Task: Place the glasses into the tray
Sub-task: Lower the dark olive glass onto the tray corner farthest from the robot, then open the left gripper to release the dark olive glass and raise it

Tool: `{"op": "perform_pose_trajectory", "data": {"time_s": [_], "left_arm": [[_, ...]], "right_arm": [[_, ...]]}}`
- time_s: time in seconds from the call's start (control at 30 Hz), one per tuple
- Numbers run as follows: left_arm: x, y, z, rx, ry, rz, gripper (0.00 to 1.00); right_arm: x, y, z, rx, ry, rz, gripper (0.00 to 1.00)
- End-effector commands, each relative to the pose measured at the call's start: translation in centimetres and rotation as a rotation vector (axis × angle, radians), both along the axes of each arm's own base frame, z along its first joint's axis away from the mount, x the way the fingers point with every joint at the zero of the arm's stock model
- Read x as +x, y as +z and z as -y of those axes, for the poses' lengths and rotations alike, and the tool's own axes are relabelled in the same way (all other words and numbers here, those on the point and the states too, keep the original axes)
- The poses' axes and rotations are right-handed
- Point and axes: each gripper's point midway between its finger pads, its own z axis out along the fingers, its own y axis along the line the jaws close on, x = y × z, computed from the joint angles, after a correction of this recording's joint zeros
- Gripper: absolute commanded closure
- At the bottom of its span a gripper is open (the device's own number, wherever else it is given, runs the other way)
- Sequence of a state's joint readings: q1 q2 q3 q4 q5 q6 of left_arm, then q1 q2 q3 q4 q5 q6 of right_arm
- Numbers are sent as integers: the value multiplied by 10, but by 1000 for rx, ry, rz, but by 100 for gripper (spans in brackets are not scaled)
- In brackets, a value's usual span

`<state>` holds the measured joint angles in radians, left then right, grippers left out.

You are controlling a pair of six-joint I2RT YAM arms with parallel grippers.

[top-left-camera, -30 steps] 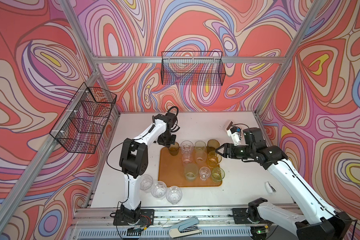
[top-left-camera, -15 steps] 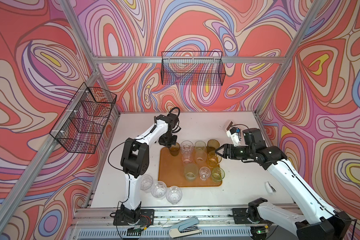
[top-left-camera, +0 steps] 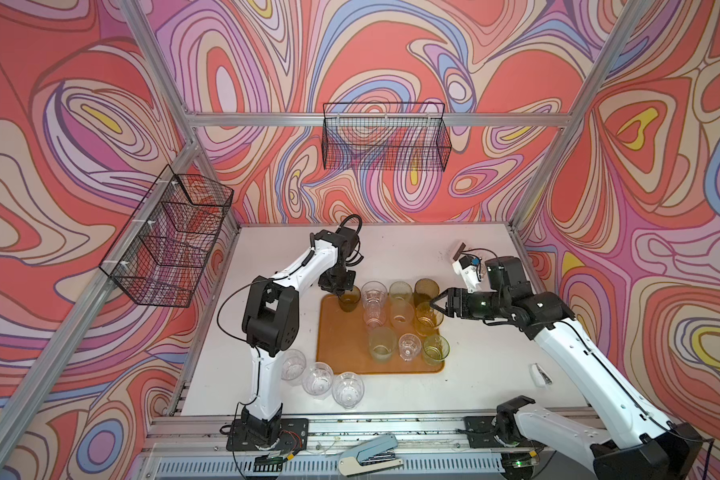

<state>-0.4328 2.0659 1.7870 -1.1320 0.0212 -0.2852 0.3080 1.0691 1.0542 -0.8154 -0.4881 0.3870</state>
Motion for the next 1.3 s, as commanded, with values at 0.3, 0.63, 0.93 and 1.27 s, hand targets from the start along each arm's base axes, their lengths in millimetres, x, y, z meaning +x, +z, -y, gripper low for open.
{"op": "perform_pose_trajectory", "data": {"time_s": [0.3,0.63,0.93,1.27], "left_arm": [[-7,-2,3,-11,7,-19,81],[-10,3,3,-20,11,-16,77],[-9,33,0,-25,9,36,72],[-21,75,-6,-51,-2,97,69]], "right_arm": [[-2,3,1,10,-1,9,29],[-3,5,3,-3,-5,8,29],[-3,5,4,-9,-7,8,29],[-3,3,4,-15,-8,7,29]]}}
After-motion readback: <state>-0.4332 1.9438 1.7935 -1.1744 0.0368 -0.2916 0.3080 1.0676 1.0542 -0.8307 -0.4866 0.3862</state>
